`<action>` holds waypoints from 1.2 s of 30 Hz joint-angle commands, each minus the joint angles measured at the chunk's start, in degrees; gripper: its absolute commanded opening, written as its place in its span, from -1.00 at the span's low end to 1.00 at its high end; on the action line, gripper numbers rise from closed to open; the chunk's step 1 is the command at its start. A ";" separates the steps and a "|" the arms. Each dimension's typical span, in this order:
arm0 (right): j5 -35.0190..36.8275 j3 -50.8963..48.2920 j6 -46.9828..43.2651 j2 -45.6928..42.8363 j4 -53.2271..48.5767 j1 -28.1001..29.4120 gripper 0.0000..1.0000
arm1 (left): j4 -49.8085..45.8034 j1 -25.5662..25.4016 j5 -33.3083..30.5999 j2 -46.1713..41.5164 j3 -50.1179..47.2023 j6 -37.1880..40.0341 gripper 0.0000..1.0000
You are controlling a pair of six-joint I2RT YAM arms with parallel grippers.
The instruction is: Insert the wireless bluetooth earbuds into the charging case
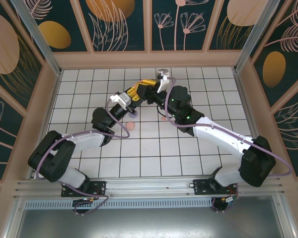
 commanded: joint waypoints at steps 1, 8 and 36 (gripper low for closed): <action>-0.39 -0.10 1.10 -1.38 -4.98 -0.03 0.03 | 7.96 -1.33 2.03 -2.41 1.12 0.08 -1.00; -1.39 0.66 1.90 -7.59 -7.05 -0.29 0.25 | 9.47 -1.33 0.14 -1.40 0.20 -1.22 -1.00; 0.60 5.43 -5.41 -2.45 -44.38 -14.22 0.34 | 4.08 -1.32 -4.90 -8.48 -4.06 -0.50 -1.00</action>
